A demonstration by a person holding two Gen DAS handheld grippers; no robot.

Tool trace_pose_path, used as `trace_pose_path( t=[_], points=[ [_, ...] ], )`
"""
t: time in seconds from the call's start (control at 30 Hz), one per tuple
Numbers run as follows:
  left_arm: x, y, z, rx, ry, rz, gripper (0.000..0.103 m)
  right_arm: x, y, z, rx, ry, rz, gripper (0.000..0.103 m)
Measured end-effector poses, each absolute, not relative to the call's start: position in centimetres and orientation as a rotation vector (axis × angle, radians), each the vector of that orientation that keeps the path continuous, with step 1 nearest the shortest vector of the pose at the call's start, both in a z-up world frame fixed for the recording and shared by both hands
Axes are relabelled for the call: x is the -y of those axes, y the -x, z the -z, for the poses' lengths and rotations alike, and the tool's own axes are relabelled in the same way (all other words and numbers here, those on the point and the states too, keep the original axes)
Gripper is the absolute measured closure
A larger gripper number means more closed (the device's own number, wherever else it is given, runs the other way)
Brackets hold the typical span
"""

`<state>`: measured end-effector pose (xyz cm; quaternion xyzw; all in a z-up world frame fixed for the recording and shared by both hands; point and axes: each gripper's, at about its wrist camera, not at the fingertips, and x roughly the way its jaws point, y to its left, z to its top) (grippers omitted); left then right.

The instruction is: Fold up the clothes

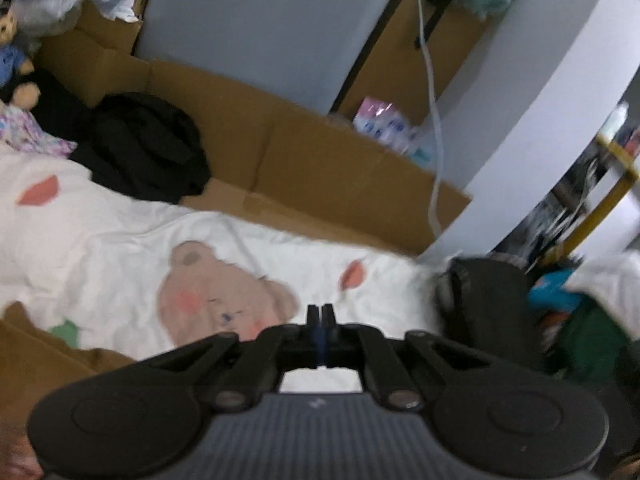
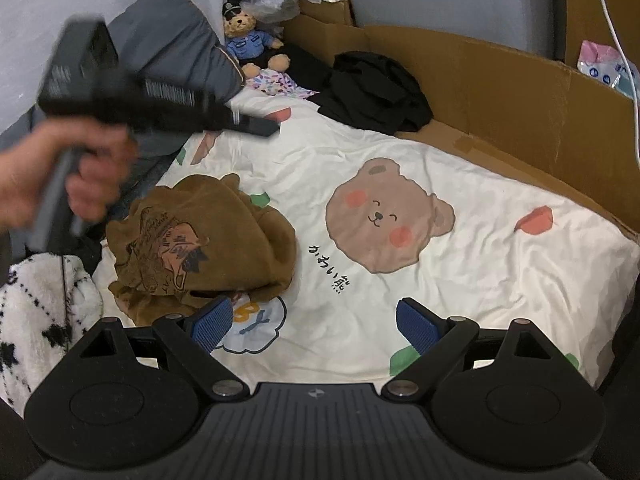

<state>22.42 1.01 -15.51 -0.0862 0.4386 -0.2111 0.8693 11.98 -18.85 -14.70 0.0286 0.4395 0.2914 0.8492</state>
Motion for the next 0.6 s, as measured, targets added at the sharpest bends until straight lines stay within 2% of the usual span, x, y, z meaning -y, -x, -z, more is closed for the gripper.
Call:
trace_pose_path(
  t=[0.03,0.17,0.23,0.33,0.47,0.6],
  points=[
    [-0.7,-22.3,16.3,-0.939,0.146,0.421,0.088,18.8,-12.0,14.6,-0.926,-0.063,-0.613,0.010],
    [-0.1,-22.0,18.9,-1.007,0.012,0.390,0.079,18.8,-11.8,14.4,-0.918,-0.055,-0.620,0.010],
    [-0.4,-22.0,20.3,-1.038,-0.036,0.371,0.066,18.9,-11.8,14.5,-0.918,-0.054,-0.622,0.010],
    [-1.0,-22.0,22.0,-1.063,-0.074,0.364,0.057,19.2,-11.9,14.8,-0.931,-0.061,-0.614,0.010],
    [-1.5,-21.4,23.8,-1.091,-0.117,0.384,0.054,19.4,-12.2,15.6,-0.953,-0.071,-0.599,0.010],
    [-0.7,-20.3,26.2,-1.122,-0.261,0.413,0.035,19.6,-12.4,16.3,-0.968,-0.075,-0.591,0.010]
  ],
)
